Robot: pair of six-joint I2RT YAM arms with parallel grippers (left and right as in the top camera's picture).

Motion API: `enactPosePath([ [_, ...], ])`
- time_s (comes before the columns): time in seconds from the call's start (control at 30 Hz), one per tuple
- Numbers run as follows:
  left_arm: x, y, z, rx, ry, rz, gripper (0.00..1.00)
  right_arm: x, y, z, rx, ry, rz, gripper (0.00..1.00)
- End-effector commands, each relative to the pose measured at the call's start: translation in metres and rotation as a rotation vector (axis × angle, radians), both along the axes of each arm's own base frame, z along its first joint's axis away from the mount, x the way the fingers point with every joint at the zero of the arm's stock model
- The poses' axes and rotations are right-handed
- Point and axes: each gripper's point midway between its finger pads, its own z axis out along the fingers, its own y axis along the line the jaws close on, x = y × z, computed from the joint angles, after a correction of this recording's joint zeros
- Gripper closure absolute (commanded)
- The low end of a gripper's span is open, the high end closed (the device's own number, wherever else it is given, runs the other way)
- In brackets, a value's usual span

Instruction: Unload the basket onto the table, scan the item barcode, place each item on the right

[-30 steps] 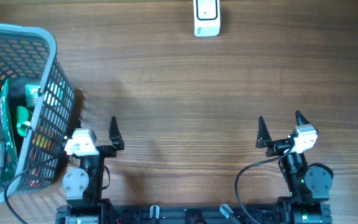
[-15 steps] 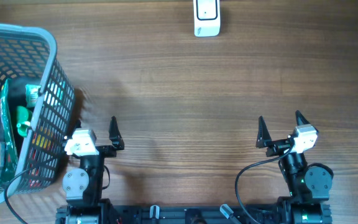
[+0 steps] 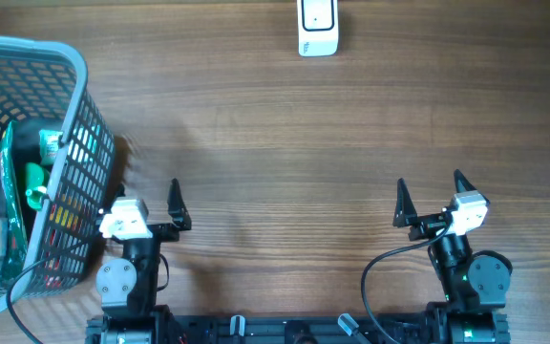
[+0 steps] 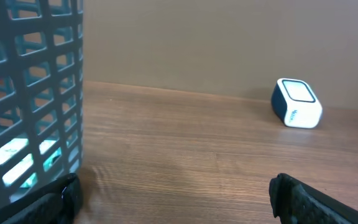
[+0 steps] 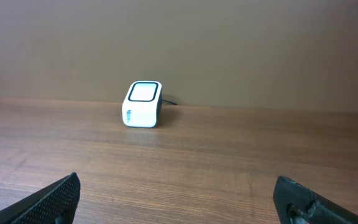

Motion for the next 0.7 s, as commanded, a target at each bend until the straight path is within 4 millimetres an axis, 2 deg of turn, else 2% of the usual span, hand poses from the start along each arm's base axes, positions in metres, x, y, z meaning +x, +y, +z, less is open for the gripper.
enactPosePath([
  [0.0,0.000,-0.007,-0.002,-0.014,0.001,-0.043,0.00,0.001,-0.005,-0.001,-0.013,0.003,-0.028,0.00],
  [0.23,0.000,-0.013,-0.001,-0.016,-0.006,-0.077,0.00,0.001,-0.005,-0.001,-0.013,0.003,-0.028,0.00],
  [0.37,-0.004,-0.041,0.009,-0.022,-0.032,-0.241,0.00,0.001,-0.005,-0.001,-0.013,0.003,-0.028,0.00],
  [0.43,-0.008,-0.045,0.025,-0.021,-0.061,-0.268,0.00,0.001,-0.005,-0.001,-0.012,0.003,-0.028,0.00],
  [0.5,-0.013,-0.045,0.050,-0.018,-0.101,-0.268,0.00,0.001,-0.005,-0.001,-0.013,0.003,-0.028,0.00],
  [0.53,-0.022,-0.046,0.086,-0.009,-0.150,-0.268,0.00,0.001,-0.005,-0.001,-0.012,0.003,-0.028,0.00],
  [0.67,-0.029,-0.046,0.136,-0.032,-0.145,-0.264,0.00,0.001,-0.005,-0.001,-0.013,0.003,-0.028,0.00],
])
